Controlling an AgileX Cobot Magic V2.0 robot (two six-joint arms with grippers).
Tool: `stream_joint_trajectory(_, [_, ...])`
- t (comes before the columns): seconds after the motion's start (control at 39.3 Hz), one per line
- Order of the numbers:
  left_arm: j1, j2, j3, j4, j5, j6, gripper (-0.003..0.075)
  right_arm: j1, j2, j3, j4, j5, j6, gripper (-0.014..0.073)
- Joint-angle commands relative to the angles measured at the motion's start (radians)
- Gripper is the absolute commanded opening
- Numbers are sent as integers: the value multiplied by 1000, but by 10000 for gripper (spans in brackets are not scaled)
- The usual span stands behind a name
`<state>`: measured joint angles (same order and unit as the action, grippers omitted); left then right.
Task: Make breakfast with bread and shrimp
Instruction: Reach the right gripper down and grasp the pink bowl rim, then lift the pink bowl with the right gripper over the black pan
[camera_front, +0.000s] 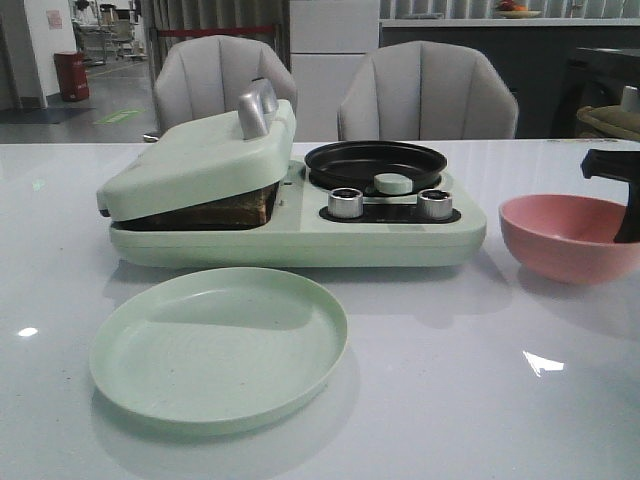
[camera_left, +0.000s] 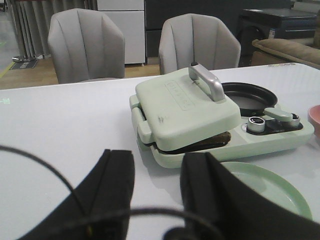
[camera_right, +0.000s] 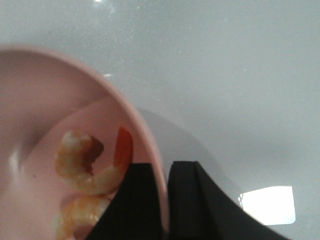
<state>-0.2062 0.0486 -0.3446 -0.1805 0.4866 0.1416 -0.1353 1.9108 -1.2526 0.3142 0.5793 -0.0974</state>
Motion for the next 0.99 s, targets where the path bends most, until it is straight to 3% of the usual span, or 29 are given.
stream_joint_trajectory(0.0, [-3,11,-27,-6,-82,-6,310,-3,-50,-50,6,-12,-13,140])
stream_joint_trajectory(0.56, [-3,11,-27,-6,-82,-6,310,23,-57,-368,36,192,-13,140])
stream_joint_trajectory(0.76, [-3,11,-27,-6,-82,-6,310,118,-63,-466,36,116,-56,140])
stream_joint_trajectory(0.97, [-3,11,-27,-6,-82,-6,310,226,-62,-462,35,-77,-93,140])
